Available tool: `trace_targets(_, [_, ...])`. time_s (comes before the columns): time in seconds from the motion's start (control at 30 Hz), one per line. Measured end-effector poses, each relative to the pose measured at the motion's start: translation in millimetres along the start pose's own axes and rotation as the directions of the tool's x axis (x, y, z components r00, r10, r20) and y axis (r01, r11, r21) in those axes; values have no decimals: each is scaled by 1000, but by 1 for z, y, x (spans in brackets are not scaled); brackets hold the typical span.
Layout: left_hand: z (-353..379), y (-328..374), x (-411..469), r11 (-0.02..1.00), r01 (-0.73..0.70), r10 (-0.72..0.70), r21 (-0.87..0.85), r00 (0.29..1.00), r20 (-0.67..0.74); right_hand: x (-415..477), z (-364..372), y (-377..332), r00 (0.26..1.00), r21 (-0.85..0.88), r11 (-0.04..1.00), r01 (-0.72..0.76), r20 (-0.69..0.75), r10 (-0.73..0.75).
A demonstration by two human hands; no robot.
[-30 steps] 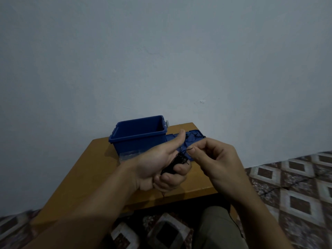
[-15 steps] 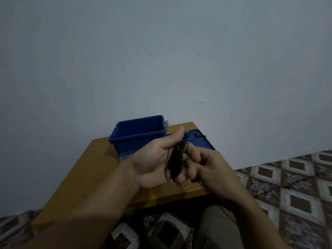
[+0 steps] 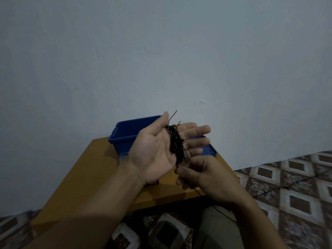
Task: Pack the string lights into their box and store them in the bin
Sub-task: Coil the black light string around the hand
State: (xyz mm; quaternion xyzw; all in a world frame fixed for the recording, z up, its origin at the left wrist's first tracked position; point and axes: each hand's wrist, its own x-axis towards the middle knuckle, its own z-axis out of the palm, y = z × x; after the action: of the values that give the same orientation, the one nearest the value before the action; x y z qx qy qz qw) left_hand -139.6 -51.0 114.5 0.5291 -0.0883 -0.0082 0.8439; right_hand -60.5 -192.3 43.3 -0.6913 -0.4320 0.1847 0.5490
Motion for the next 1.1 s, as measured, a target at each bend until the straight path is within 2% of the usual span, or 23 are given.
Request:
trace_targets(0.23, [-1,6,1,996,-83,85,17,981,-175,-3,1,-9,1000,12,1000,-23,14,23])
trace_targets(0.5, [-5,7,1,990,-141,137,-4,964,-228,-6,-2,-15,998,0,999,46,33,-46])
trace_targets(0.67, [-4,4,3,989,-151,140,-13,946,-292,-7,-6,-17,993,-16,996,84,-87,-85])
trace_targets(0.83, [-5,4,1,999,-51,45,-19,973,-225,-5,-8,-15,981,115,989,90,-184,-68])
trace_targets(0.93, [-3,5,1,1000,15,-13,12,980,-201,-6,-9,-17,982,174,980,98,-178,-66])
trace_targets(1.0, [-1,5,2,993,79,-57,88,970,-237,-8,-11,-20,984,256,960,114,-164,-73])
trace_targets(1.1, [-5,3,3,921,274,-188,276,936,-299,-10,-15,-22,981,349,928,130,-184,-68])
